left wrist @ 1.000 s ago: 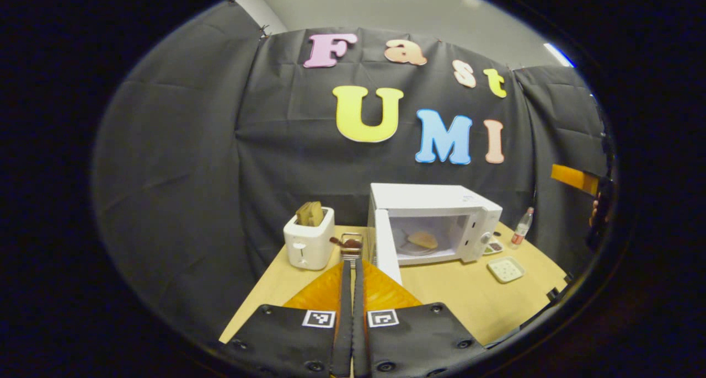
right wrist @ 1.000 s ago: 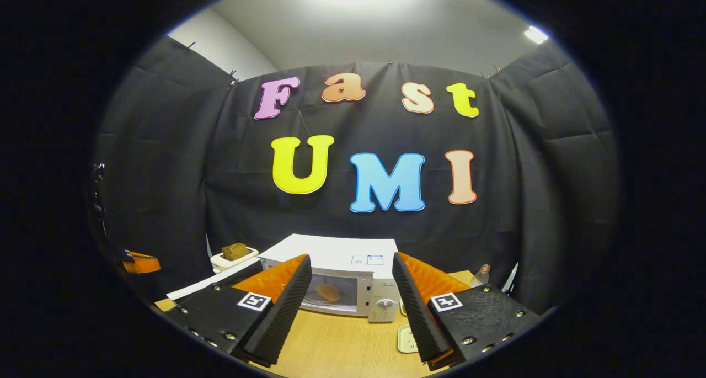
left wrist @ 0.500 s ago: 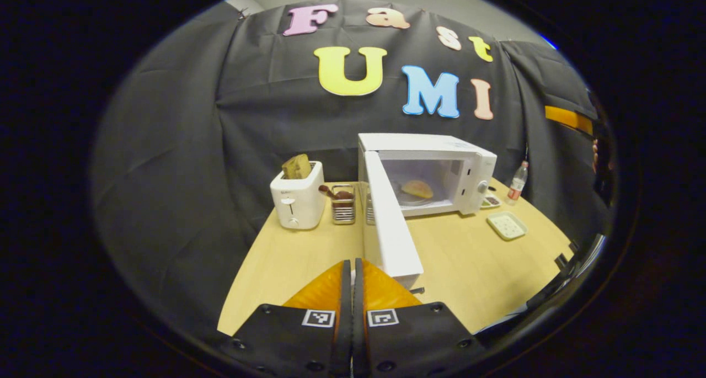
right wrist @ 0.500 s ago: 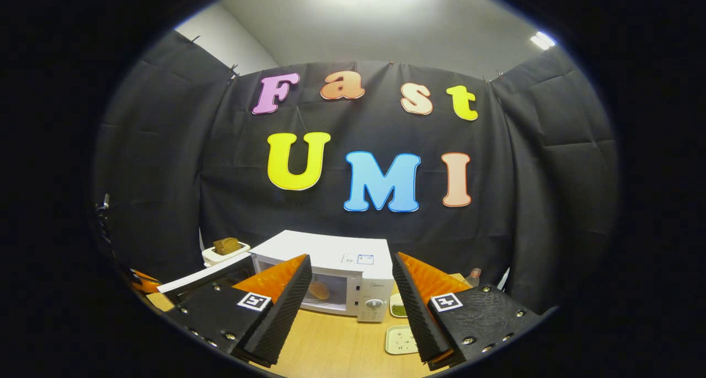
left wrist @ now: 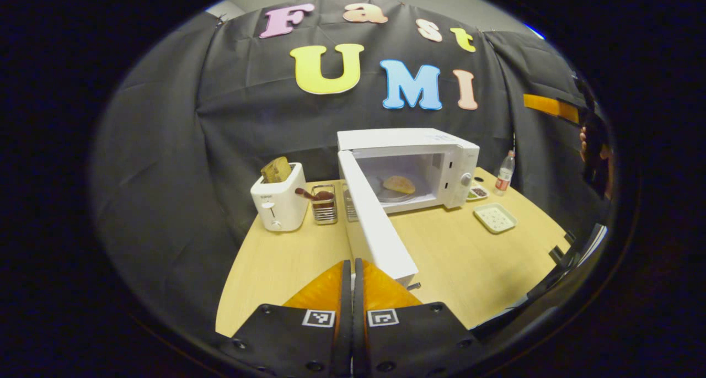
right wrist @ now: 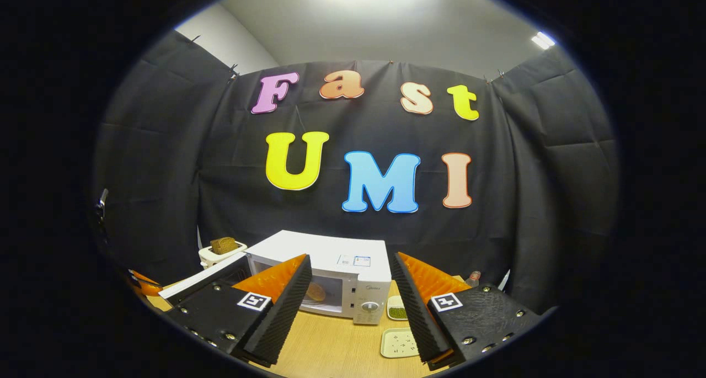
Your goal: Open the microwave oven with the left hand, put the food in, and close the microwave oven.
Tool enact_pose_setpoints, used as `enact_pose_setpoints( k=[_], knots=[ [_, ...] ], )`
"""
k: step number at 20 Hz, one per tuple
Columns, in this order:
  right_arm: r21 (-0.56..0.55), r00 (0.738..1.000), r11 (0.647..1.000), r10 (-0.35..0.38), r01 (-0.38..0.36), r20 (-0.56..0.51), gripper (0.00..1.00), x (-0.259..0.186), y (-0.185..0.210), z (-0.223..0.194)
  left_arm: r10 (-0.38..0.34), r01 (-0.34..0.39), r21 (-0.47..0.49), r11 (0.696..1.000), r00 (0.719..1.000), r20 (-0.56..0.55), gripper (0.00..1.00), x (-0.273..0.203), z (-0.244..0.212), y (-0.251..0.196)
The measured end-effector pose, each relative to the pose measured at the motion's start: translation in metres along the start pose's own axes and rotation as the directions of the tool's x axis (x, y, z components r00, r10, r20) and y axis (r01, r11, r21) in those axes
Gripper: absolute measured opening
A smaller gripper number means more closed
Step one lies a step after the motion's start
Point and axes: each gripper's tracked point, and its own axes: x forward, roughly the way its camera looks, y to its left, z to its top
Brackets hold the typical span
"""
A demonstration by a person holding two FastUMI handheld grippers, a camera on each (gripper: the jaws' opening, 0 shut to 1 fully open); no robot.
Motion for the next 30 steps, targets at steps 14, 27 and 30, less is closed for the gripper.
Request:
enact_pose_setpoints(
  k=[14, 27, 30],
  knots=[
    [0.008, 0.999, 0.999, -0.035, 0.035, 0.034, 0.89, 0.020, -0.059, 0.007, -0.171, 0.169, 0.066, 0.983, 0.985, 0.024, 0.08, 0.065, 0.055, -0.137],
    [0.012, 0.998, 0.998, -0.056, 0.056, 0.010, 0.90, 0.033, -0.120, 0.000, -0.241, 0.238, 0.102, 0.966, 0.970, 0.015, 0.08, 0.130, 0.085, -0.216],
    [0.005, 0.998, 0.998, -0.061, 0.061, 0.000, 0.90, 0.035, -0.131, -0.004, -0.240, 0.238, 0.101, 0.966, 0.971, 0.013, 0.07, 0.140, 0.091, -0.221]
  ],
)
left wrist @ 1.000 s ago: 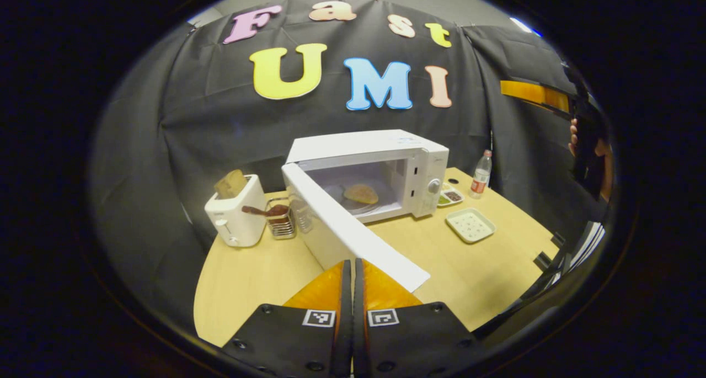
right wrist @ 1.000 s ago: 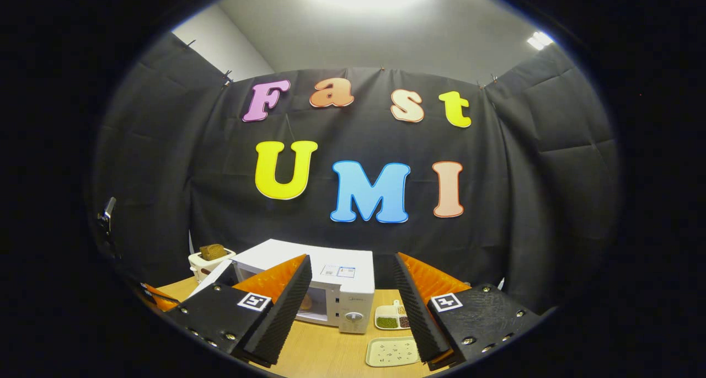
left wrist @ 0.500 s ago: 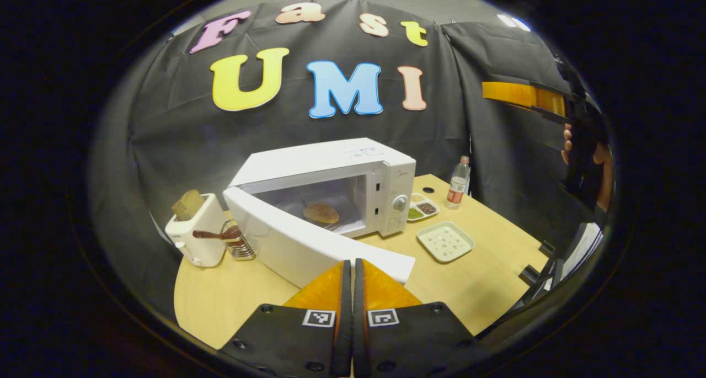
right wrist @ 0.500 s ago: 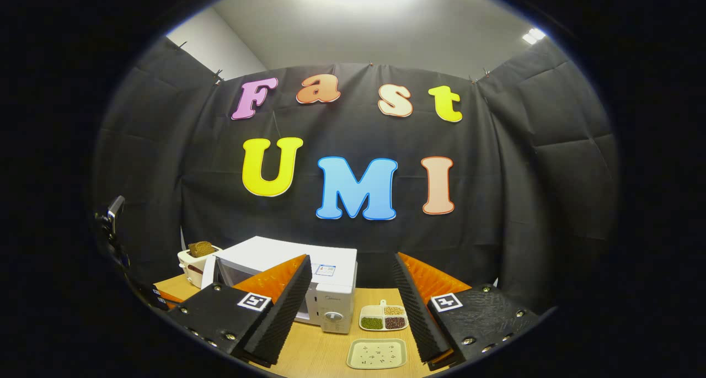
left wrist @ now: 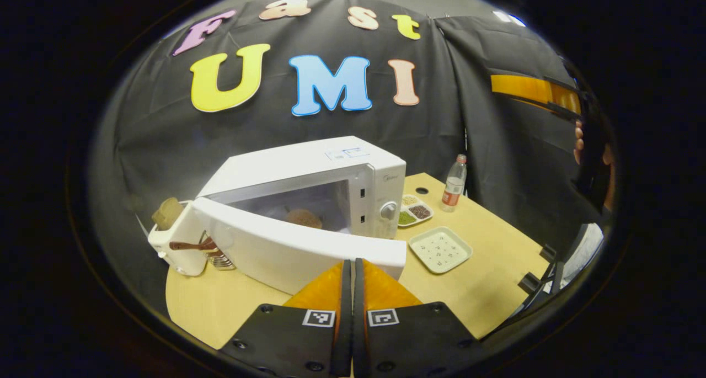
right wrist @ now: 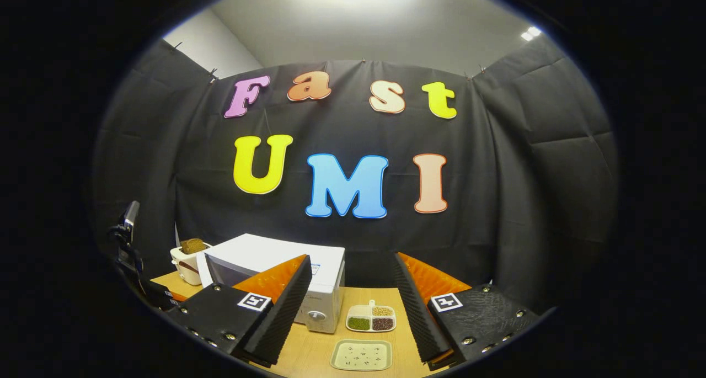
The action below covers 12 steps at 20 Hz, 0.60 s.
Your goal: Open the microwave oven with the left hand, put the food in, and close the microwave oven.
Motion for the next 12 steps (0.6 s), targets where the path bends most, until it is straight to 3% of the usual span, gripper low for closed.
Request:
enact_pose_setpoints(
  k=[8, 12],
  knots=[
    [0.010, 1.000, 1.000, -0.019, 0.019, -0.013, 0.89, 0.001, -0.017, 0.001, -0.010, 0.010, -0.008, 1.000, 1.000, 0.015, 0.05, 0.022, 0.017, -0.005],
    [0.002, 1.000, 1.000, -0.023, 0.023, -0.012, 0.90, -0.001, -0.019, 0.001, -0.013, 0.013, -0.028, 1.000, 1.000, 0.015, 0.08, 0.038, 0.019, -0.003]
  ],
)
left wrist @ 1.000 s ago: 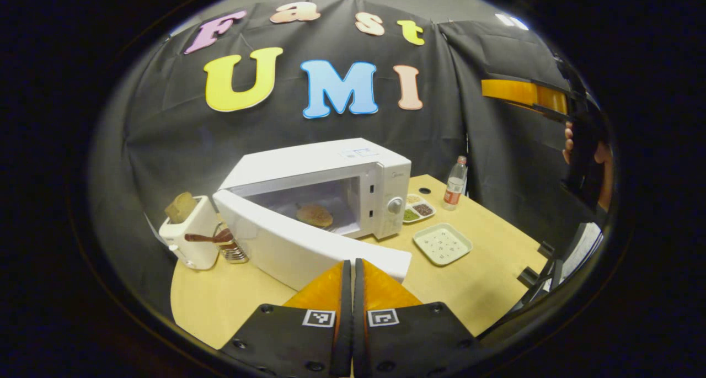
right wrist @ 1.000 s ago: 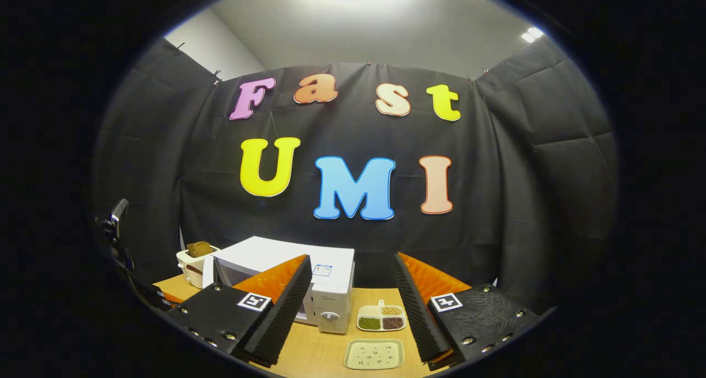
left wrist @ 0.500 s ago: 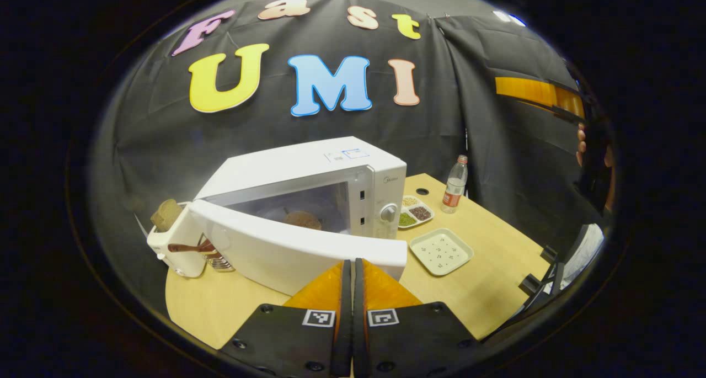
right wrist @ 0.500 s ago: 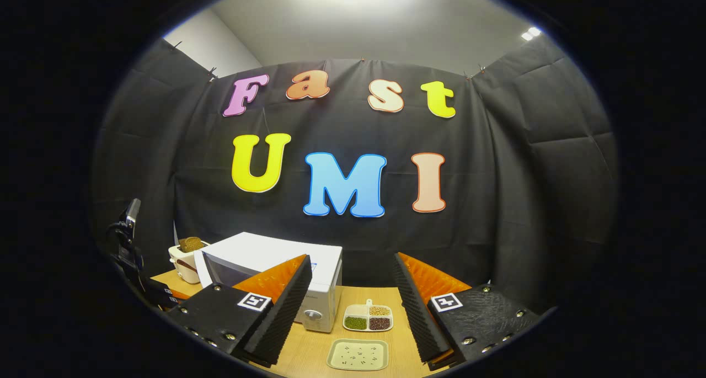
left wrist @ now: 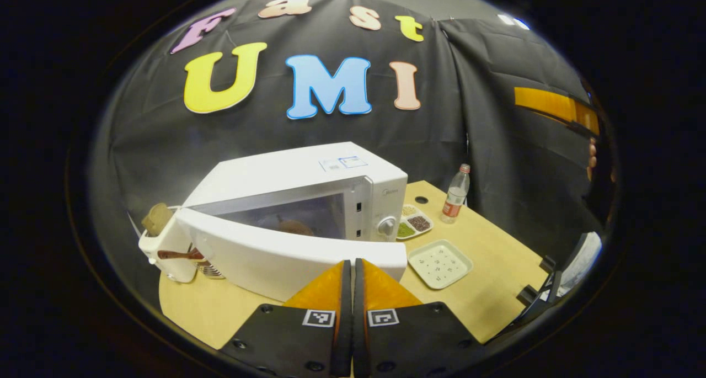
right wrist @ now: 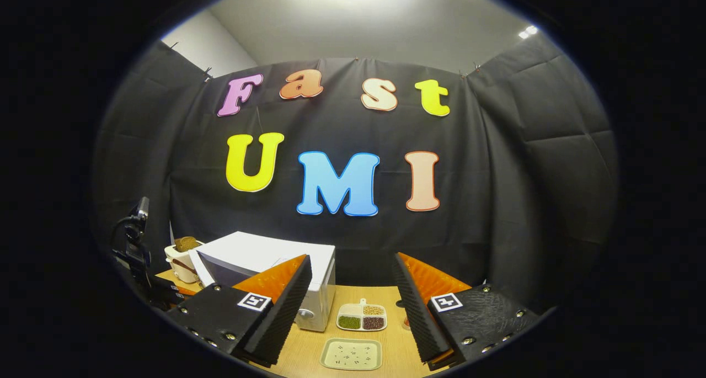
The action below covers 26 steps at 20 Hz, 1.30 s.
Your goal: Open the microwave oven with the left hand, put the food in, and close the microwave oven.
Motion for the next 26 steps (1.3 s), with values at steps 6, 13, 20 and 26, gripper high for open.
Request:
enact_pose_setpoints(
  k=[6, 13, 20, 26],
  knots=[
    [-0.007, 1.000, 1.000, -0.018, 0.018, -0.014, 0.90, 0.000, -0.011, -0.004, -0.015, 0.015, -0.003, 1.000, 1.000, 0.000, 0.07, 0.016, 0.005, 0.006],
    [-0.012, 0.999, 0.999, -0.038, 0.038, -0.013, 0.90, 0.004, -0.020, -0.005, -0.037, 0.037, 0.027, 0.999, 0.999, -0.008, 0.08, 0.035, 0.008, 0.004],
    [0.005, 0.997, 0.998, -0.063, 0.064, -0.044, 0.90, 0.009, -0.031, -0.013, -0.061, 0.061, 0.007, 0.998, 0.998, -0.014, 0.08, 0.056, 0.011, -0.004],
    [-0.009, 0.997, 0.998, -0.063, 0.063, -0.035, 0.89, 0.012, -0.031, -0.012, -0.056, 0.057, 0.049, 0.997, 0.998, -0.017, 0.07, 0.076, 0.018, -0.009]
  ],
)
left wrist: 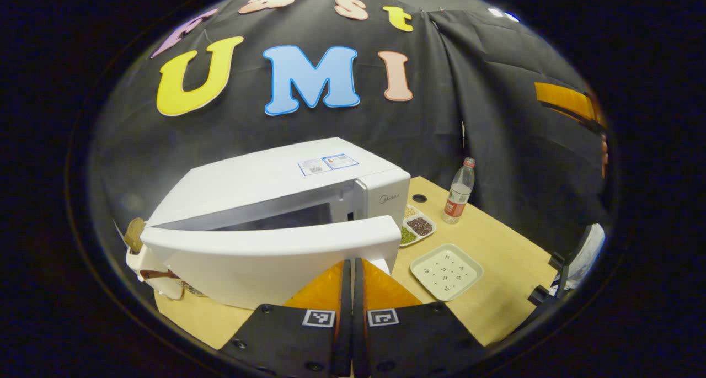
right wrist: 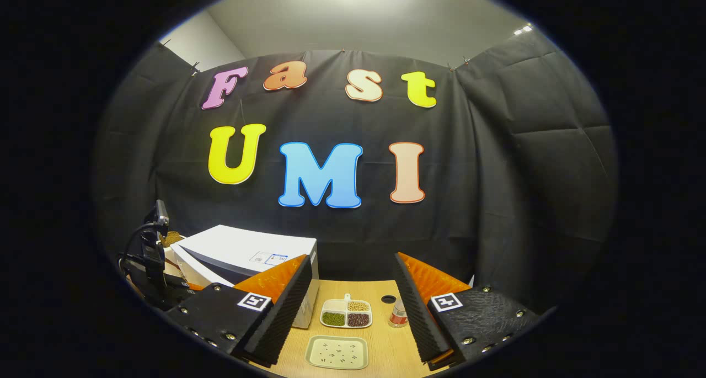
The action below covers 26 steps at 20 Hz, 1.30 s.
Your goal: Open the microwave oven with the left hand, put the food in, and close the microwave oven.
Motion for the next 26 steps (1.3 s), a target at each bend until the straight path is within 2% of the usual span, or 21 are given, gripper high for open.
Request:
enact_pose_setpoints(
  k=[1, 2, 9, 18, 21, 26],
  knots=[
    [-0.003, 1.000, 1.000, 0.003, -0.003, 0.001, 0.90, 0.002, 0.001, 0.000, -0.004, 0.004, -0.015, 1.000, 1.000, 0.004, 0.05, 0.003, 0.002, 0.000],
    [-0.001, 1.000, 1.000, 0.004, -0.004, -0.001, 0.90, 0.003, 0.002, -0.001, -0.007, 0.007, -0.031, 1.000, 1.000, 0.007, 0.07, 0.005, 0.003, 0.001],
    [0.001, 1.000, 1.000, -0.015, 0.015, -0.019, 0.90, 0.010, -0.004, -0.006, 0.003, -0.001, -0.076, 0.997, 1.000, 0.025, 0.07, 0.026, 0.014, 0.006],
    [-0.007, 0.999, 1.000, -0.020, 0.020, -0.033, 0.90, 0.018, -0.001, -0.010, 0.065, -0.060, -0.144, 0.988, 0.997, 0.032, 0.07, 0.051, 0.026, 0.017],
    [-0.012, 0.999, 1.000, -0.015, 0.014, -0.036, 0.90, 0.018, 0.002, -0.009, 0.089, -0.091, -0.205, 0.974, 0.996, -0.020, 0.07, 0.059, 0.016, 0.020],
    [-0.036, 1.000, 0.999, -0.003, 0.002, -0.026, 0.90, 0.014, 0.008, -0.005, 0.115, -0.116, -0.187, 0.975, 0.993, -0.014, 0.07, 0.064, 0.016, 0.024]
  ],
)
